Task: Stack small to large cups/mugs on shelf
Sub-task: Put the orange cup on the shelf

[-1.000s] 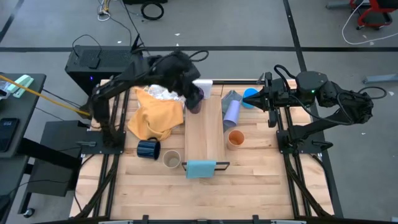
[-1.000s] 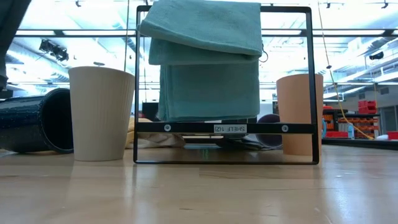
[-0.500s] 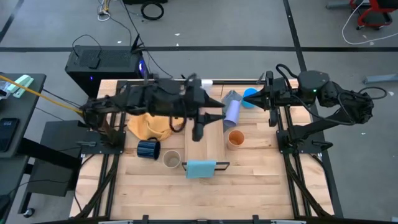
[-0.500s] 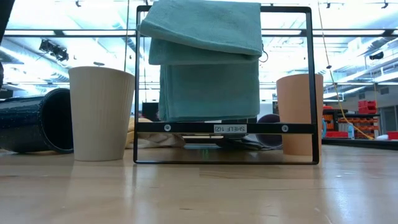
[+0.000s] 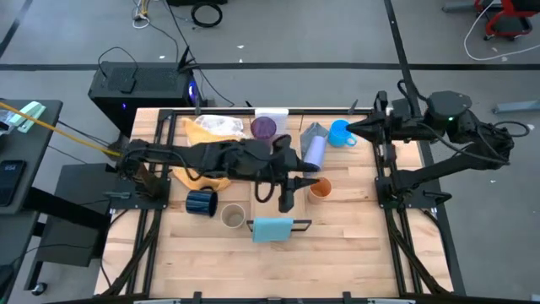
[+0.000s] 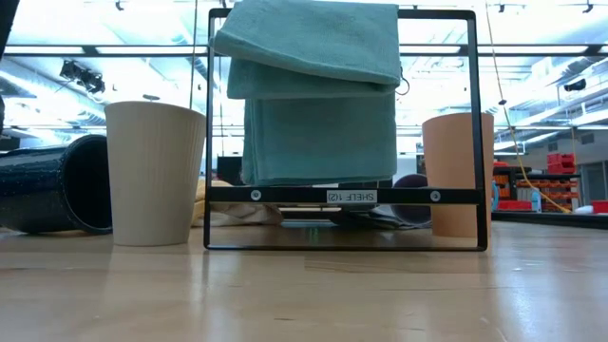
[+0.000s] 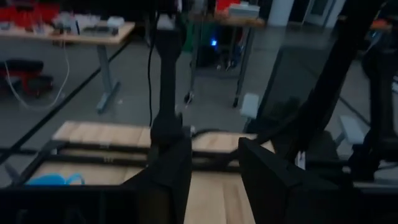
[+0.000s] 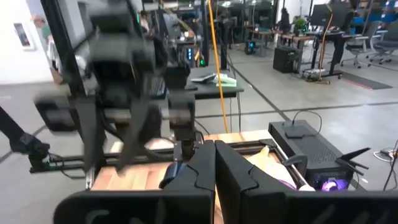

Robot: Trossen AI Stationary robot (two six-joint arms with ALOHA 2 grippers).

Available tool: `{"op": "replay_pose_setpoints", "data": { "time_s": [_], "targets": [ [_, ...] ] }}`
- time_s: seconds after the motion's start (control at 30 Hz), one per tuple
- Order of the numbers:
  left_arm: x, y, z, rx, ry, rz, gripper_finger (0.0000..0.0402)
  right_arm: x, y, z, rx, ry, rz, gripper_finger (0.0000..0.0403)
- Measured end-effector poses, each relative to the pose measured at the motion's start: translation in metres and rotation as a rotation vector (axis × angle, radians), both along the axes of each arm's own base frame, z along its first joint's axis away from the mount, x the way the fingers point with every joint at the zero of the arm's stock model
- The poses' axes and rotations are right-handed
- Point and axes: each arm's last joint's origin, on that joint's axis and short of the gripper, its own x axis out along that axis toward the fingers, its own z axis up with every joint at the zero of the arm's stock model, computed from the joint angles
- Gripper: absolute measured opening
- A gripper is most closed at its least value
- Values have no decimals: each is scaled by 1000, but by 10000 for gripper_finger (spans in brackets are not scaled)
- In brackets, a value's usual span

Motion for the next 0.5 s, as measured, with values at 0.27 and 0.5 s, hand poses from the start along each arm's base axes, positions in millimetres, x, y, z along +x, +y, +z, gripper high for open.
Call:
{"op": "replay_pose_setpoints", "data": {
  "time_s": [0.27, 0.5],
  "targets": [
    [-11, 8, -27, -32, 4, 71, 129, -15, -1, 4, 13, -40, -1, 9],
    [-46, 23, -44, -119, -83, 153, 132, -17, -1, 4, 14, -45, -2, 9]
  ]
}}
